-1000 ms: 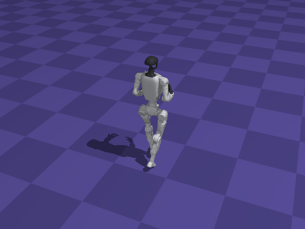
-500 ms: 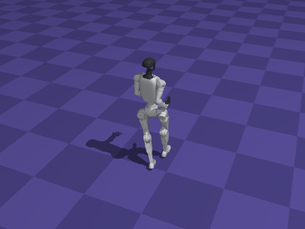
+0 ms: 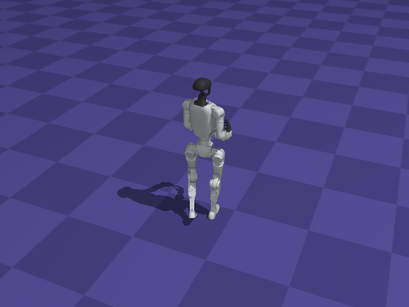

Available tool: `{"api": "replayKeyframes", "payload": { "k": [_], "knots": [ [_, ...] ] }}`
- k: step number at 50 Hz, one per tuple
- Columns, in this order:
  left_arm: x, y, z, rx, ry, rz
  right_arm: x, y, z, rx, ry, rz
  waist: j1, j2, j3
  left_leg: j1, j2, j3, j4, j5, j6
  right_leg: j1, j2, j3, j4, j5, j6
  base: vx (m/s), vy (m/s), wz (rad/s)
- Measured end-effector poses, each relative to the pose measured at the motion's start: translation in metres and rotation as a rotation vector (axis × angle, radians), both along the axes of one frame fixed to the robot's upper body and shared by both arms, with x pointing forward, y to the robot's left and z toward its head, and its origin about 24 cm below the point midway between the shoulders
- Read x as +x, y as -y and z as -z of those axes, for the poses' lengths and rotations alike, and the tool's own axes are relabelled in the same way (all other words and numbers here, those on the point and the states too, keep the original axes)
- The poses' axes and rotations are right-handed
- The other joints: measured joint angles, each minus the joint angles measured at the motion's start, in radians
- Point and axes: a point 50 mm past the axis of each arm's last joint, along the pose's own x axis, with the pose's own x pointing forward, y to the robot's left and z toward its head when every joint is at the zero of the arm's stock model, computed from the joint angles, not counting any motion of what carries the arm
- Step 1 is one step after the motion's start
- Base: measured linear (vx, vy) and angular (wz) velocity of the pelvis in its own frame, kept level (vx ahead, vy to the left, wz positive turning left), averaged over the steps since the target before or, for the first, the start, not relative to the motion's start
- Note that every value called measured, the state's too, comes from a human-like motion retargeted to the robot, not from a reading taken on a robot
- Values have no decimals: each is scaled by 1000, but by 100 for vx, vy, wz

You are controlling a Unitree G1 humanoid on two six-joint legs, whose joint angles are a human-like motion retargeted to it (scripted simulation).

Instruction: Walk run

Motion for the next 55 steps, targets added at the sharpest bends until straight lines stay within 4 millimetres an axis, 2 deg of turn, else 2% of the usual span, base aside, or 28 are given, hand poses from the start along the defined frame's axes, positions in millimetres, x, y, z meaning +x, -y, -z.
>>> {"api": "replayKeyframes", "payload": {
  "k": [3, 7, 10, 12, 15, 18, 22, 23, 26, 28, 29, 32, 35, 39, 42, 45, 48, 50, 55],
  "knots": [
    [0, -4, -2, 24, 19, 6, 3, 6, -7, -71, 78, -37, 9, 20, 27, -27, -1, -108, -198, -27, 32, 26, 58, 79, -16, -8, -10, 37, 5, -163],
    [0, -8, -5, 46, 36, 12, 8, 7, -15, -179, 168, -110, 34, 55, 75, -16, -36, -447, -448, 8, 53, 55, 133, 257, -11, -17, -6, 30, 20, -252],
    [0, -6, -6, 40, 47, 24, 12, 6, -19, -222, 214, -129, 45, 67, 102, 42, -57, -726, -542, 14, -47, 64, 153, 388, 12, -28, 15, 28, 31, -278],
    [2, -2, -9, 27, 66, 37, 15, 4, -22, -232, 247, -127, 47, 63, 118, 51, -47, -633, -505, -78, -33, 54, 151, 472, 42, -38, 28, 17, 33, -281],
    [4, 6, -12, 16, 84, 79, 14, 2, -24, -224, 267, -118, 12, 90, 144, 66, 33, -357, -546, -97, 83, 29, 184, 525, 69, -21, 25, 18, 40, -197],
    [8, 14, -15, 21, 98, 153, 9, 1, -22, -201, 254, -91, -68, 109, 147, 87, 12, -357, -594, -103, 105, -10, 152, 484, 56, 26, 57, 1, 29, -125],
    [18, 18, -23, 40, 133, 230, 3, 3, -25, -121, 251, 34, -39, 93, 138, 92, 22, -147, -642, -110, 125, -73, 103, 465, 33, 60, 152, -12, 23, -252],
    [18, 20, -23, 42, 138, 243, 2, 6, -27, -105, 264, 74, -18, 82, 136, 103, 7, -124, -654, -117, 138, -88, 85, 417, 22, 72, 171, -20, 18, -289],
    [16, 25, -21, 16, 115, 251, 1, 12, -32, -102, 312, 168, 29, 51, 125, 138, -12, 10, -697, -132, 162, -114, -27, 68, -16, 66, 207, -26, 13, -278],
    [13, 27, -16, -21, 80, 233, 2, 14, -35, -119, 346, 200, 46, 38, 118, 156, -17, 103, -722, -142, 172, -110, -73, -113, -40, 59, 205, -36, 11, -262],
    [11, 27, -14, -41, 62, 220, 2, 14, -36, -132, 362, 208, 46, 32, 116, 163, -19, 145, -728, -148, 175, -107, -67, -106, -46, 54, 203, -37, 11, -245],
    [7, 29, -8, -97, 13, 176, 3, 13, -40, -168, 410, 228, 17, 28, 119, 176, -13, 254, -726, -167, 181, -89, -26, 52, -49, 43, 216, -35, 8, -186],
    [1, 32, -3, -140, -28, 127, 4, 14, -42, -196, 443, 245, -20, 36, 119, 186, -2, 343, -723, -181, 191, -54, -23, 67, -31, 47, 210, -37, 3, -159],
    [-2, 32, 1, -149, -67, 65, 6, 14, -45, -248, 491, 249, -26, 62, 106, 202, 21, 491, -726, -196, 188, -10, -75, -99, 26, 38, 167, -27, 2, -190],
    [-3, 31, 5, -136, -100, 50, 5, 14, -46, -290, 519, 237, 0, 87, 93, 220, 47, 615, -730, -202, 175, 24, -131, -285, 68, 34, 98, -21, -2, -213],
    [-6, 33, 12, -127, -154, 67, 2, 12, -46, -325, 535, 212, 47, 106, 74, 239, 69, 729, -730, -204, 155, 58, -188, -473, 100, 16, 64, -18, -11, -216],
    [-11, 36, 20, -131, -225, 80, 1, 13, -45, -356, 542, 201, 73, 103, 57, 251, 70, 785, -724, -200, 144, 88, -217, -581, 97, 65, 93, -9, -13, -160],
    [-15, 36, 25, -135, -262, 78, 0, 13, -44, -370, 545, 196, 80, 93, 45, 256, 62, 814, -719, -194, 140, 111, -223, -649, 57, 49, 183, -11, -23, -121],
    [-22, 31, 34, -121, -332, 72, -1, 10, -41, -380, 539, 205, 29, 71, 46, 298, 73, 838, -704, -163, 120, 145, -169, -641, -59, -16, 142, -11, -40, -57]
  ]
}}
